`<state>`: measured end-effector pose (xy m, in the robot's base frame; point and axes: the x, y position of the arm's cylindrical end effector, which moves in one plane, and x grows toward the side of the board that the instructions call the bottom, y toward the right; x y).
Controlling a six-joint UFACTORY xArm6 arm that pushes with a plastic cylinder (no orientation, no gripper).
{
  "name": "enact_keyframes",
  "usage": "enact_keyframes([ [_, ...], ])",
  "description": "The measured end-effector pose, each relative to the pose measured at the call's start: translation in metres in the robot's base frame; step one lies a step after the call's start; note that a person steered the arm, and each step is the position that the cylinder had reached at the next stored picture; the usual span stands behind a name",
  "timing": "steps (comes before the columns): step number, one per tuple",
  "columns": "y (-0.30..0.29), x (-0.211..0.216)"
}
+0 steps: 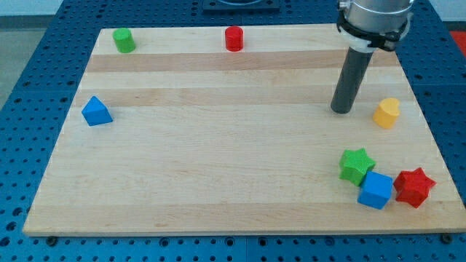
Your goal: Push the yellow heart towards down
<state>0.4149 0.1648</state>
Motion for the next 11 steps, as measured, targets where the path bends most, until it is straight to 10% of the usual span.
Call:
enact_keyframes([
  [11, 0.088, 0.002],
])
